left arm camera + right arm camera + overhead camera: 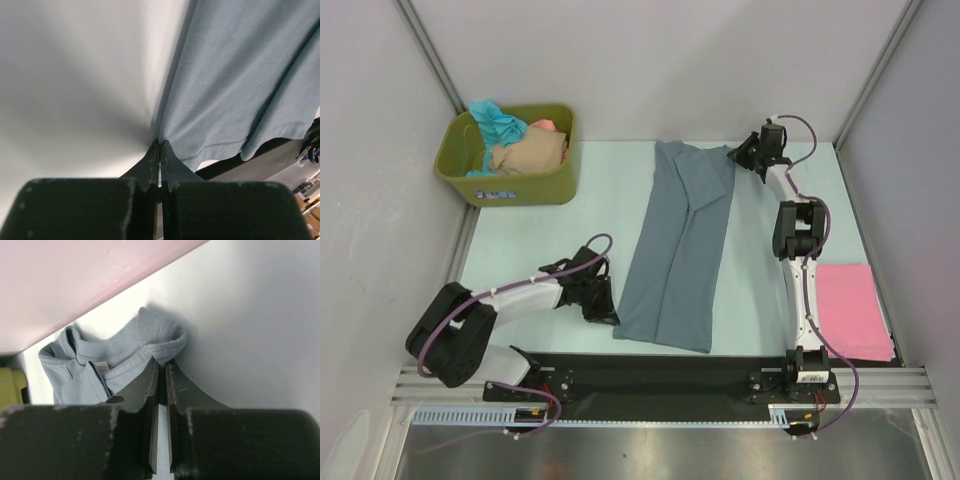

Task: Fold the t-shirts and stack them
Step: Fold the tshirt

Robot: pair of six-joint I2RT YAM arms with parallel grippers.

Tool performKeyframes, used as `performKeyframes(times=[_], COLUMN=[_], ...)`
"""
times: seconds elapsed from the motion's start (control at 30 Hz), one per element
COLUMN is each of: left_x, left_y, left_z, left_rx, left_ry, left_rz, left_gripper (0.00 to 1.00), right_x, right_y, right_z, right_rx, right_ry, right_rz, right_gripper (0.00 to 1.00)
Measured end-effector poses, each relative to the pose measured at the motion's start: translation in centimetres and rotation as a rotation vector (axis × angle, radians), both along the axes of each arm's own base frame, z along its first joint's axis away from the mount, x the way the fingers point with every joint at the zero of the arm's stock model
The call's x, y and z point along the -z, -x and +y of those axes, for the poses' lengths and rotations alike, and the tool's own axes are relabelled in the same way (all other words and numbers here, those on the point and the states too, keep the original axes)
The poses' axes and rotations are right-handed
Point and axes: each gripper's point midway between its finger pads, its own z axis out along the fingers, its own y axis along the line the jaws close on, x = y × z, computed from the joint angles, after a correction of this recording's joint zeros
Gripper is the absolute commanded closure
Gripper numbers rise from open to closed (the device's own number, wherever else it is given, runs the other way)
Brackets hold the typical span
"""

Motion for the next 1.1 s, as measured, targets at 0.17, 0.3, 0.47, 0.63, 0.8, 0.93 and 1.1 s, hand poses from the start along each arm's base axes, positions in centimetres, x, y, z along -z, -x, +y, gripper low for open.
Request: performKeyframes(times=[0.17, 0.3, 0.47, 0.63, 0.8, 0.93, 1.1], left_x=[-0.1, -0.2, -0.8, -1.7, -3.4, -4.0, -3.6], left_y=[1.2, 1.3, 1.5, 1.3, 0.3, -0.1, 0.3], left_z=[-0.7, -0.5, 1.6, 3.4, 3.0, 2.4, 2.0], left_rx=[-0.025, -0.04, -0.048, -0.028, 0.038, 0.085, 0.128], left_ry=[0.016, -0.017, -0.144, -0.253, -0.256, -0.238, -0.223], left_rz=[-0.034, -0.046, -0.049, -0.062, -0.1, -0.113, -0.091], left_gripper=[0.99, 0.8, 0.51, 0.47, 0.44, 0.44, 0.45], right_x=[0.0, -0.4, -1.3, -2.1, -6.3, -9.1, -6.3], right_y=[-0.2, -0.1, 1.6, 8.0, 16.6, 26.0, 38.6], right_z=[0.7, 1.1, 0.5, -2.6, -4.9, -2.7, 4.1], right_rx=[-0.018, -0.031, -0.035, -0.011, -0.008, -0.075, -0.291], right_ry=[-0.023, -0.037, -0.01, 0.059, 0.123, 0.104, 0.095], right_rz=[-0.006, -0.001, 0.077, 0.296, 0.414, 0.445, 0.54], right_gripper=[0.77, 0.58, 0.46, 0.4, 0.4, 0.4, 0.44])
